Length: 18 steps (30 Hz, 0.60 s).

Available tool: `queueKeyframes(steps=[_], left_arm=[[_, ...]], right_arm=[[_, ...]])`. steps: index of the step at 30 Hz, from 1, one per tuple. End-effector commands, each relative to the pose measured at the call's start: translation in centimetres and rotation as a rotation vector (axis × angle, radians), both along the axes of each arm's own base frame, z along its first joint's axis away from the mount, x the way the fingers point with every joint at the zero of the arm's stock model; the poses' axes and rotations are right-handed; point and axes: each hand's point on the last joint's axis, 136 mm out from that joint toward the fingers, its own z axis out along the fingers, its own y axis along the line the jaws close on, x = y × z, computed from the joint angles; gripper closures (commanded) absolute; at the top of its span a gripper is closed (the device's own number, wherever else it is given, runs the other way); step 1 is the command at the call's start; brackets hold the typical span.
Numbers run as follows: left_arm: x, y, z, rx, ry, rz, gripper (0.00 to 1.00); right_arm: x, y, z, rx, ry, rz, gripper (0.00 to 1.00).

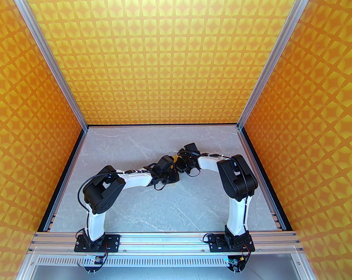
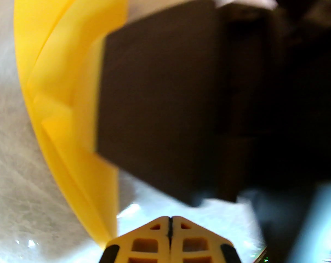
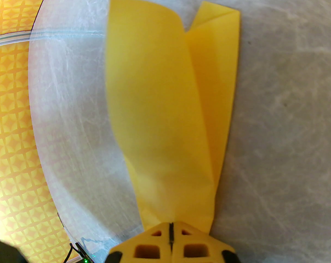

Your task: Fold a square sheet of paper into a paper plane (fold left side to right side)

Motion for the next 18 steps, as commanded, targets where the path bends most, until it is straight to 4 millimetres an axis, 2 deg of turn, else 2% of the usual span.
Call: queueKeyframes(steps=[1, 18], left_arm=[[-1.0, 1.1, -2.1, 0.061, 0.033, -0.02, 0.99], [-3.2, 3.5, -3.8, 0.094, 0.079, 0.006, 1.0]], right_arm=[[-1.0, -1.7, -3.0, -0.107, 0.064, -0.027, 1.0], [-0.8, -2.0, -3.0, -0.125, 0.06, -0.028, 1.0]])
